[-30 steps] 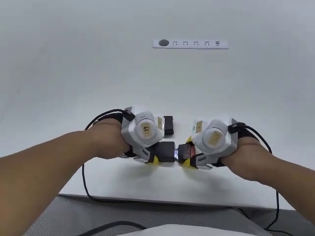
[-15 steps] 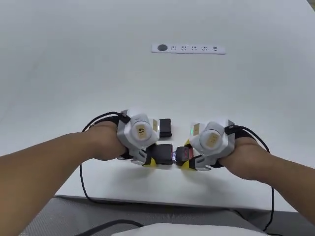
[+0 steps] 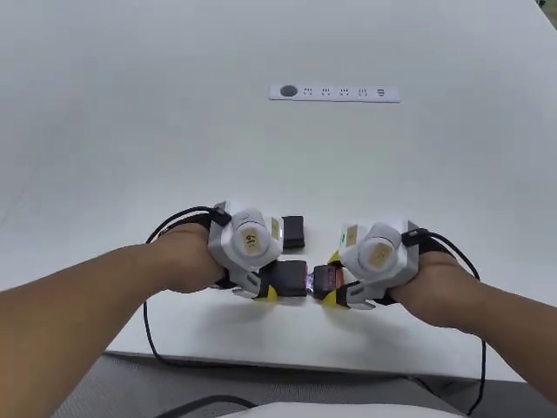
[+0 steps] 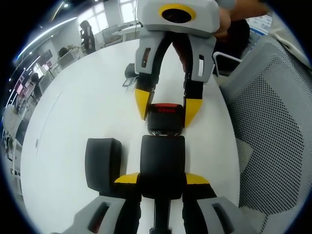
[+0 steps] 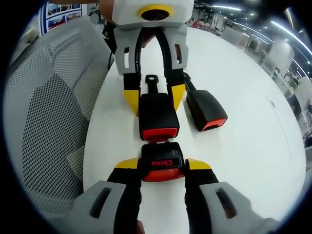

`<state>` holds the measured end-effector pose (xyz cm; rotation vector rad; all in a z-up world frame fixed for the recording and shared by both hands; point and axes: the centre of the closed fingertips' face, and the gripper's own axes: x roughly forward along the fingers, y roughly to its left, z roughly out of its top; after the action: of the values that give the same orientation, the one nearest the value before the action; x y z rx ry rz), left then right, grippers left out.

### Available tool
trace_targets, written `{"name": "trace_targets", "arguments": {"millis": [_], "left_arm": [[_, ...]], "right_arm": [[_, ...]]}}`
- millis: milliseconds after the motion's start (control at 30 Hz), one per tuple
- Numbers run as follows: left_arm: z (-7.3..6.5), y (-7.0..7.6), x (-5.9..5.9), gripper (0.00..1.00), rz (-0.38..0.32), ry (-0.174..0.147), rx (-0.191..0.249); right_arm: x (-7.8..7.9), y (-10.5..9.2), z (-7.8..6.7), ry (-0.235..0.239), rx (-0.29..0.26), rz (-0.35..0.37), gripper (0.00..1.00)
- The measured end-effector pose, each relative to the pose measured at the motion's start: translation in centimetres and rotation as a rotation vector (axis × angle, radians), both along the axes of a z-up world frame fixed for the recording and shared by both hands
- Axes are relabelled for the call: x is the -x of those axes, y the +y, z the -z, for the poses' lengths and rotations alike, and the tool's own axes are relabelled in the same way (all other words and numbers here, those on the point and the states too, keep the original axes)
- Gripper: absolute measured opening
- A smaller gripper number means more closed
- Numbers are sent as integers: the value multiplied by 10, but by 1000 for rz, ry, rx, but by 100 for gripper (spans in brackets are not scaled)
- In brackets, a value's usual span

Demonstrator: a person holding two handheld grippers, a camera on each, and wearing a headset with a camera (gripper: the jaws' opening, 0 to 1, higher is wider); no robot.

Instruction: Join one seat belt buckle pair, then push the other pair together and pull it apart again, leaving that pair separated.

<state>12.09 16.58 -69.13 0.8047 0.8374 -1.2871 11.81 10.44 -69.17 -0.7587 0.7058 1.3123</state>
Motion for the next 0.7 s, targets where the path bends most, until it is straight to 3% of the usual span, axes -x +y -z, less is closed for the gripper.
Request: {"name": "trace_targets", "arguments": {"millis": [700], "left_arm": [[0, 0, 2, 32, -10, -6, 5]], "right_arm": [[0, -2, 0, 11, -17, 16, 33]]}}
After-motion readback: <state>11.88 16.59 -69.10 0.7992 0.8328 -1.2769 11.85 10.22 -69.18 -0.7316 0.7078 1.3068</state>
